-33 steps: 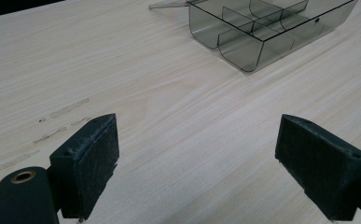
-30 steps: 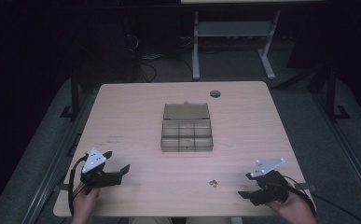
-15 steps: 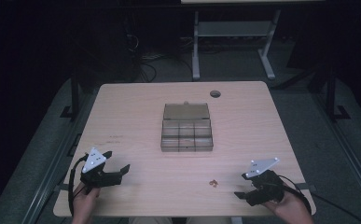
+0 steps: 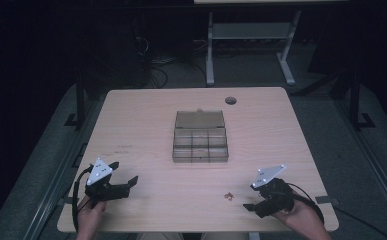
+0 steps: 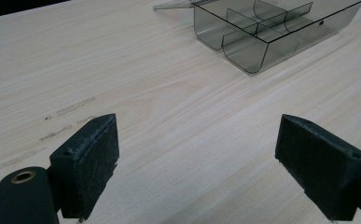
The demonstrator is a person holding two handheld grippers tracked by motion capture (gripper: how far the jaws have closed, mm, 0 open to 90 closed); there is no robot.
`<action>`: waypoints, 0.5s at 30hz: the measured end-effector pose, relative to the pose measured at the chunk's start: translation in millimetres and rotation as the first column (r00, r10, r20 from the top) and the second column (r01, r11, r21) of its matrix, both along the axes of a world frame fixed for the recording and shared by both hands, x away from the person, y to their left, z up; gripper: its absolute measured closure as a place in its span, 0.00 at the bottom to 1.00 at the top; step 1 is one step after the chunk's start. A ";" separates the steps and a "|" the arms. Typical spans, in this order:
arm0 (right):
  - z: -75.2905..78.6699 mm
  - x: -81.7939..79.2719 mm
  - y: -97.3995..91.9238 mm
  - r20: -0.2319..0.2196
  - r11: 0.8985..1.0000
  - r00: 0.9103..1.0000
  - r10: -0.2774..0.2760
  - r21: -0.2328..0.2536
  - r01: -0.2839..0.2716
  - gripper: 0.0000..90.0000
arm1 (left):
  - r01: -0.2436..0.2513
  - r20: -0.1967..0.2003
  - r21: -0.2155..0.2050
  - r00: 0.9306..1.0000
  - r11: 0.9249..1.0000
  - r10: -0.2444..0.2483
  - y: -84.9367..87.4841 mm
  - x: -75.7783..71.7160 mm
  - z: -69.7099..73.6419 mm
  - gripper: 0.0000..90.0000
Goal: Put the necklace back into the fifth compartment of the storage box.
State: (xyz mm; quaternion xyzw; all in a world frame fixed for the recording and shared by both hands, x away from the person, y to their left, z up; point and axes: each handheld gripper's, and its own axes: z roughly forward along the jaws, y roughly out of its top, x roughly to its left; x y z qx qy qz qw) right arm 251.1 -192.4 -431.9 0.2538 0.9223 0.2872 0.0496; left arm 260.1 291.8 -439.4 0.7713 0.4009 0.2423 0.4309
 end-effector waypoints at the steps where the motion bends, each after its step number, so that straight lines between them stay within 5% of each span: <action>1: 0.2 1.4 1.8 0.004 1.000 1.000 0.009 -0.003 -0.009 0.34 | -0.001 0.001 -0.002 1.000 1.000 0.001 0.1 -0.1 0.1 0.14; 15: 1.6 16.9 25.3 -0.006 0.994 0.995 0.097 -0.048 -0.097 0.43 | 0.002 0.002 -0.006 1.000 1.000 -0.002 0.4 0.2 -0.1 0.14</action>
